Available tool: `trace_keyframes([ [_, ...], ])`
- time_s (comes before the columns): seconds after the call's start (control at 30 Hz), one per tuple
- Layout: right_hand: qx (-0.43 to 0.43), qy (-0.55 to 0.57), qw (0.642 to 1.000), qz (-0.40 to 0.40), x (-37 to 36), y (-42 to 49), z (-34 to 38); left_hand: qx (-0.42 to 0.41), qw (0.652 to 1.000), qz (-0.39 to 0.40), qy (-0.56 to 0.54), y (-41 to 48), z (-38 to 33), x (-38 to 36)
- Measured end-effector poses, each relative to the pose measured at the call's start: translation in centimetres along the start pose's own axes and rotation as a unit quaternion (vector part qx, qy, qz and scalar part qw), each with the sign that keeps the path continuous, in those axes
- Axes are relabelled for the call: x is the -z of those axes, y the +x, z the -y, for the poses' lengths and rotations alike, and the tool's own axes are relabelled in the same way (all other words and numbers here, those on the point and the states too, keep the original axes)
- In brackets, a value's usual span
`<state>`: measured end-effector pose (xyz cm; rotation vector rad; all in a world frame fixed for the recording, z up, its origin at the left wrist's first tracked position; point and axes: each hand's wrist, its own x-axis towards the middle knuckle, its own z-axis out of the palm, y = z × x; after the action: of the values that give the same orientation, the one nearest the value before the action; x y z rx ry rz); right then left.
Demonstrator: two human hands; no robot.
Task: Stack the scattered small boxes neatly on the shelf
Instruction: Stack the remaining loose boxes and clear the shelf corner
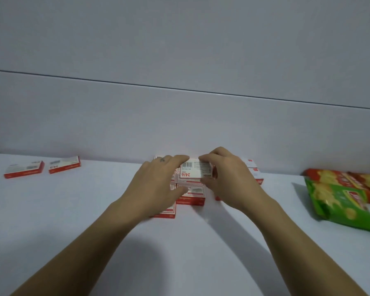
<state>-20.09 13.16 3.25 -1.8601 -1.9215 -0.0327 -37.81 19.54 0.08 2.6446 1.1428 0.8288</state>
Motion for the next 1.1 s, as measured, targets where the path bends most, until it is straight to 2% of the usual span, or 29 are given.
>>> trace_keyframes([
  [0.4,-0.007,0.081,0.995,-0.053,1.2,-1.9,-6.5,0.023,0.994,-0.048,-0.098,2.9,-5.5,-4.7],
  [0.53,-0.025,0.132,0.988,-0.074,0.7,-2.5,-7.2,0.061,0.979,-0.078,-0.177,2.8,-6.4,-6.0],
  [0.7,-0.073,0.233,0.967,-0.078,-0.9,-3.5,-7.3,0.064,0.958,-0.118,-0.253,0.8,-6.3,-7.0],
  [0.9,-0.08,0.267,0.957,-0.085,-1.6,-4.4,-7.5,0.085,0.948,-0.109,-0.287,-0.1,-6.0,-7.0],
  [1.1,-0.065,0.278,0.956,-0.071,-1.4,-4.7,-7.4,0.064,0.955,-0.113,-0.267,-0.2,-6.3,-6.4],
])
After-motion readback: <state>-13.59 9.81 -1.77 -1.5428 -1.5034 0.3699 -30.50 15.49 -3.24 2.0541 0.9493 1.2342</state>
